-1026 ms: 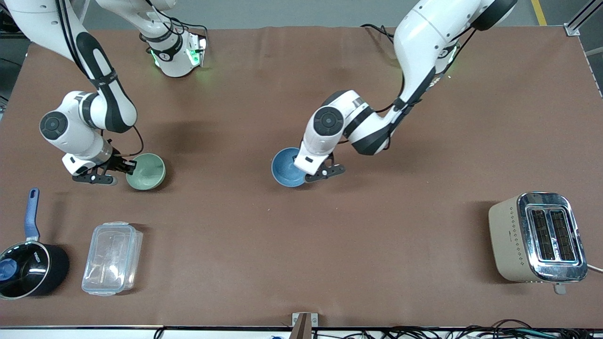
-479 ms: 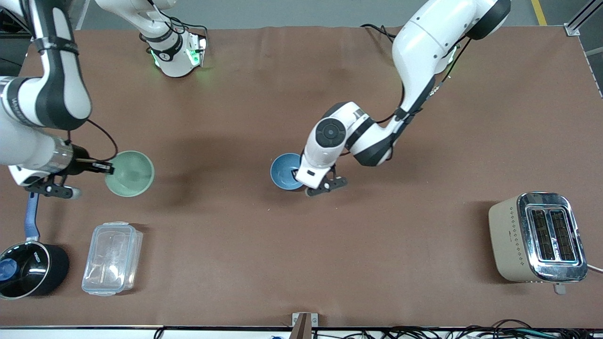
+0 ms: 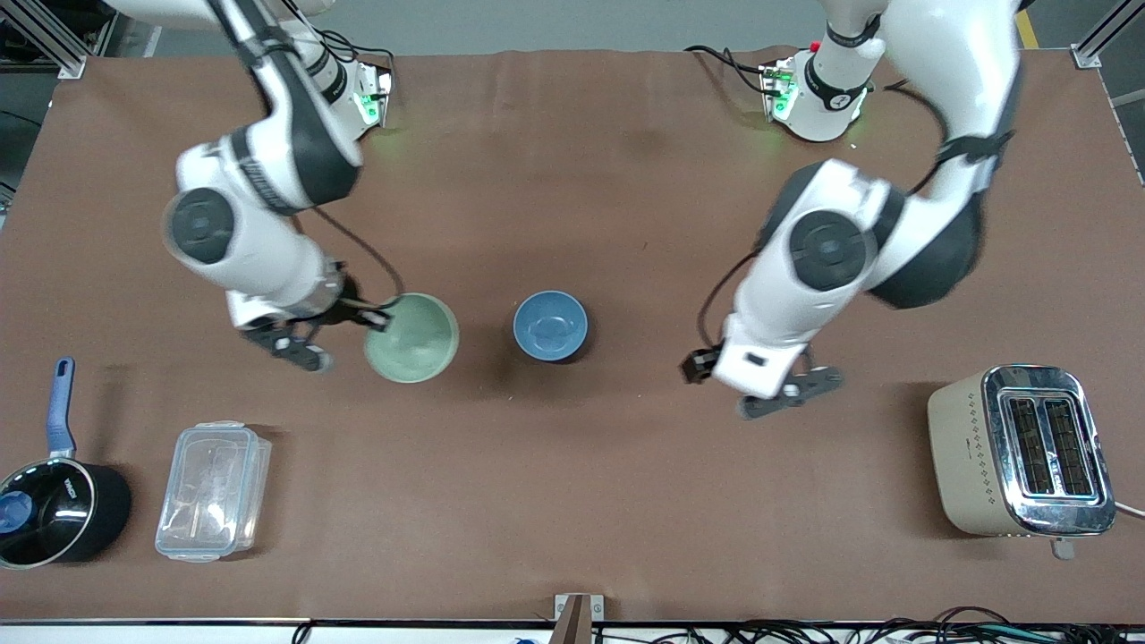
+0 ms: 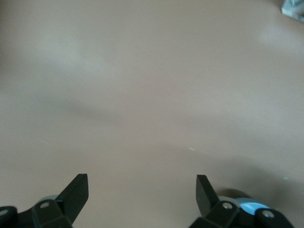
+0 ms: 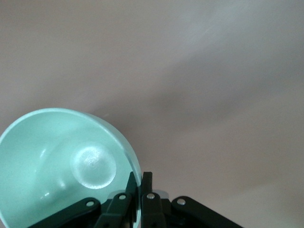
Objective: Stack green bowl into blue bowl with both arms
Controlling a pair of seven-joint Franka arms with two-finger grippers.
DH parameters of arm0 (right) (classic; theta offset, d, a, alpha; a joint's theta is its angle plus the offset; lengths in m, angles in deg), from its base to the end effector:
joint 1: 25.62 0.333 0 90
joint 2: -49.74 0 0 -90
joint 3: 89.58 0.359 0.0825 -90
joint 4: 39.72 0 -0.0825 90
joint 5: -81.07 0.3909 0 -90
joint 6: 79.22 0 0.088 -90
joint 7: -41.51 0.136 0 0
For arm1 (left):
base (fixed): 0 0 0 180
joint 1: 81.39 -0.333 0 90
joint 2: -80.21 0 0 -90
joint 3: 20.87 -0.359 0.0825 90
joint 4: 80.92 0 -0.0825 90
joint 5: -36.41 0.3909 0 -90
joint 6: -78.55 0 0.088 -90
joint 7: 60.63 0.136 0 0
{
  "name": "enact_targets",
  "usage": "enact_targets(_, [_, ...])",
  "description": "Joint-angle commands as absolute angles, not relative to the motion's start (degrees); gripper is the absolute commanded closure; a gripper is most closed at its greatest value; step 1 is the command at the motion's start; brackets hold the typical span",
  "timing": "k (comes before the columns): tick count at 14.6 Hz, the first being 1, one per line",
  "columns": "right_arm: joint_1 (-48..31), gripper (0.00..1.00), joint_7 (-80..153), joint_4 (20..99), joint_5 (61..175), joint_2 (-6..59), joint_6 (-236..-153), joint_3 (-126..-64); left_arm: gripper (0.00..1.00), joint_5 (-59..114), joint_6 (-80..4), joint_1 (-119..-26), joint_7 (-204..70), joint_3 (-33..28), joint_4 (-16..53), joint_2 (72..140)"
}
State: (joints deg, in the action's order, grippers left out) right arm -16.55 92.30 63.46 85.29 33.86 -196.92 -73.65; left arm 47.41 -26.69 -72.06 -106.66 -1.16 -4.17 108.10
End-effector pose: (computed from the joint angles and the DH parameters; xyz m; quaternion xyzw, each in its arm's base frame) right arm 0.5858 0.2663 0.4069 -0.9672 0.2441 0.0486 0.0509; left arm 0.6674 -0.2902 0.4724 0.9893 0.1443 0.0237 0.0003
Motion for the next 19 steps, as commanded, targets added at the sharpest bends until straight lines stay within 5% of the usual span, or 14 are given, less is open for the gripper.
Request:
enact_targets(1, [-12.37,1.0,102.91,62.32,83.54,29.8,-201.03,-71.65,0.0,48.71,-20.71,-77.85,-96.19,-0.22,-2.44,101.59])
enact_targets(7, [-3.22,1.0,119.63,62.4,75.18,22.24,-208.68,-71.65,0.0,41.6,-10.58,-86.13,-73.3,-2.05,1.23,89.2])
enact_targets(11, [-1.45,0.99,122.11,62.58,74.39,20.48,-210.27,-71.65,0.0,35.7,-10.75,-80.36,-66.29,-13.2,9.33,79.7])
enact_targets(19, [-1.18,0.99,122.2,63.2,72.45,18.55,-211.06,-71.65,0.0,35.79,-10.4,-79.37,-65.46,-14.72,11.19,77.13])
